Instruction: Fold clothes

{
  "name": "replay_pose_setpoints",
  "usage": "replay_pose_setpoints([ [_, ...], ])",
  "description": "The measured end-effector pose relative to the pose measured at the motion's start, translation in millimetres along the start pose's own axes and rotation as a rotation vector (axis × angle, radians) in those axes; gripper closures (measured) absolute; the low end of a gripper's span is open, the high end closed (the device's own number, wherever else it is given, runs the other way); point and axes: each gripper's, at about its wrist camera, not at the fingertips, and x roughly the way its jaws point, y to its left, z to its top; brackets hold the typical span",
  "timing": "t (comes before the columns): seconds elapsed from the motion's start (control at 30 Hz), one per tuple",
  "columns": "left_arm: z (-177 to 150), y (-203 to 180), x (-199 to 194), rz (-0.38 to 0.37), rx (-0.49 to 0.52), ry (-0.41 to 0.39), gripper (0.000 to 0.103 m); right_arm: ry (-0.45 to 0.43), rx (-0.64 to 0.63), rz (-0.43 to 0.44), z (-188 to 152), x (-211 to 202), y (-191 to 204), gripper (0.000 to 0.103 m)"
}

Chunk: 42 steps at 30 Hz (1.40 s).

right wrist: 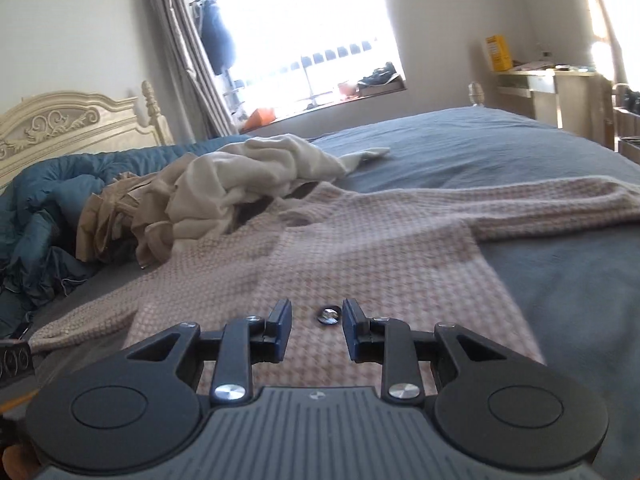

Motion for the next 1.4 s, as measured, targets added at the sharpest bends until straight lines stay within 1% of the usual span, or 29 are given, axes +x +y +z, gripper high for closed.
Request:
replay_pose_setpoints([
  [0.07,7.1,10.4,-0.4,0.021,0.0,-0.014,0.016,0.034,0.008,0.048,17.1,36.7,9.7,0.073],
  [0.17,24.5,29.9,10.0,0.042,-0.017,-0.042,0.016,0.085,0.04,0.085,37.9,95.4,13.1,0.073],
  [0.2,30.3,36.4,13.7,0.049,-0.023,-0.051,0.016,0.102,0.05,0.087,43.6,115.4,12.8,0.073],
  [0.23,34.1,42.4,19.1,0.056,-0.027,-0.051,0.016,0.116,0.043,0.064,47.1,136.2,10.6,0.073],
  [0.27,37.1,48.1,25.1,0.063,-0.031,-0.049,0.016,0.136,0.034,0.044,47.2,156.8,7.9,0.073],
  [0.37,37.6,64.1,44.6,0.066,-0.054,-0.013,0.017,0.229,0.044,0.024,31.3,216.0,-4.5,0.073],
  [0.43,34.2,71.6,48.5,0.05,-0.076,-0.005,0.017,0.263,0.047,0.021,11.2,239.3,-12.3,0.075],
  [0.53,30.0,75.4,47.3,0.021,-0.083,-0.024,0.015,0.249,0.027,0.037,20.8,224.8,-6.8,0.074],
  [0.6,26.9,75.0,46.7,0.018,-0.078,-0.031,0.014,0.24,0.009,0.045,30.1,213.8,-1.1,0.074],
  [0.67,25.3,73.0,46.8,0.022,-0.07,-0.033,0.013,0.207,-0.036,0.048,38.5,212.5,9.0,0.074],
  [0.83,23.8,68.9,47.1,0.029,-0.049,-0.031,0.012,0.274,-0.122,0.011,30.4,264.7,22.9,0.074],
  [0.93,22.5,70.4,46.2,0.02,-0.056,-0.038,0.012,0.293,-0.105,0.01,37.2,271.2,22.7,0.073],
  [1.0,21.7,71.4,45.6,0.015,-0.06,-0.042,0.012,0.27,-0.08,0.03,49.9,261.4,24.2,0.073],
  [1.07,20.8,71.1,45.4,0.011,-0.06,-0.045,0.011,0.236,-0.109,0.015,61.4,259.2,28.5,0.073],
  [1.13,20.4,71.6,45.4,0.007,-0.063,-0.046,0.011,0.229,-0.115,0.004,67.4,270.5,28.5,0.073],
  [1.27,19.0,73.7,44.1,-0.012,-0.075,-0.049,0.008,0.296,-0.046,-0.018,53.7,325.4,15.0,0.073],
  [1.37,17.9,73.9,42.4,-0.024,-0.08,-0.055,0.007,0.278,0.014,0.007,59.6,321.8,8.4,0.072],
  [1.4,17.5,74.4,42.0,-0.028,-0.084,-0.056,0.007,0.278,0.034,0.024,65.5,314.7,6.0,0.072],
])
